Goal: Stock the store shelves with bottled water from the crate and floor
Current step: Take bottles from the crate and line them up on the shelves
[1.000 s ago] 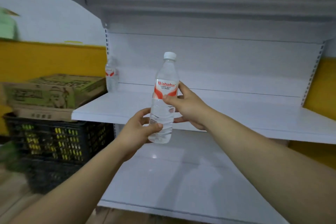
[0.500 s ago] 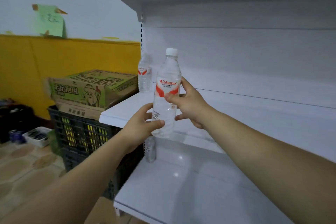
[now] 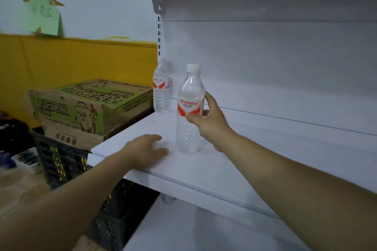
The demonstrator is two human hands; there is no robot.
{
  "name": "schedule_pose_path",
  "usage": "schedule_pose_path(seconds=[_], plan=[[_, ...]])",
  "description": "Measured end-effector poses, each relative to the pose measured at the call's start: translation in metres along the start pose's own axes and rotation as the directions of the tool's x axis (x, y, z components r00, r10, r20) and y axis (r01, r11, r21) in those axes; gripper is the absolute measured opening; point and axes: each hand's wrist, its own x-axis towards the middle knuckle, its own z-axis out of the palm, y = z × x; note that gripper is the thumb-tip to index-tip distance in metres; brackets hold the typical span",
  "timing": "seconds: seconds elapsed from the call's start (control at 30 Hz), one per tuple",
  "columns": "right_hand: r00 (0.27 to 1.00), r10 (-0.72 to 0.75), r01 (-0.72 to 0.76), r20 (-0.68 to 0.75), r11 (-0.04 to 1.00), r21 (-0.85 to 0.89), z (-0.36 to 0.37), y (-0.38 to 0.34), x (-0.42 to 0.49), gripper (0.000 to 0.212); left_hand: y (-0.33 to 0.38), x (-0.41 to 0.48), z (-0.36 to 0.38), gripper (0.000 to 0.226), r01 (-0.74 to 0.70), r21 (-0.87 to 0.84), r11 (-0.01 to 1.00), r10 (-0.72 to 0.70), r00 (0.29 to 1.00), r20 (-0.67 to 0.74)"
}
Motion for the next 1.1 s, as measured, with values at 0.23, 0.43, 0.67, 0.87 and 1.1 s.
schedule_pose_path(seconds=[0.23,0.43,0.67,0.87,1.1], plan=[[0.998,-0.065,0.067,0.017,0.986,-0.150,0.019,0.019,0.027,0.078,-0.025,0.011,0.004,0.072,-0.012,0.288,0.957,-0.012,0.997,0.081],[0.994,-0.105,0.098,-0.019,0.965,-0.241,0.033,0.036,0.058,0.081,-0.029,0.013,0.006,0.066,-0.033,0.309,0.950,0.014,0.998,0.065],[0.989,-0.118,0.086,-0.086,0.947,-0.309,0.056,0.054,0.123,0.082,-0.035,0.016,0.009,0.066,-0.054,0.304,0.951,0.039,0.998,0.055],[0.982,-0.158,0.118,-0.104,0.941,-0.317,0.062,0.065,0.154,0.078,-0.035,0.016,0.009,0.065,-0.054,0.294,0.954,0.044,0.998,0.043],[0.981,-0.163,0.129,-0.104,0.952,-0.276,0.066,0.076,0.169,0.083,-0.035,0.016,0.008,0.062,-0.054,0.282,0.958,0.040,0.998,0.052]])
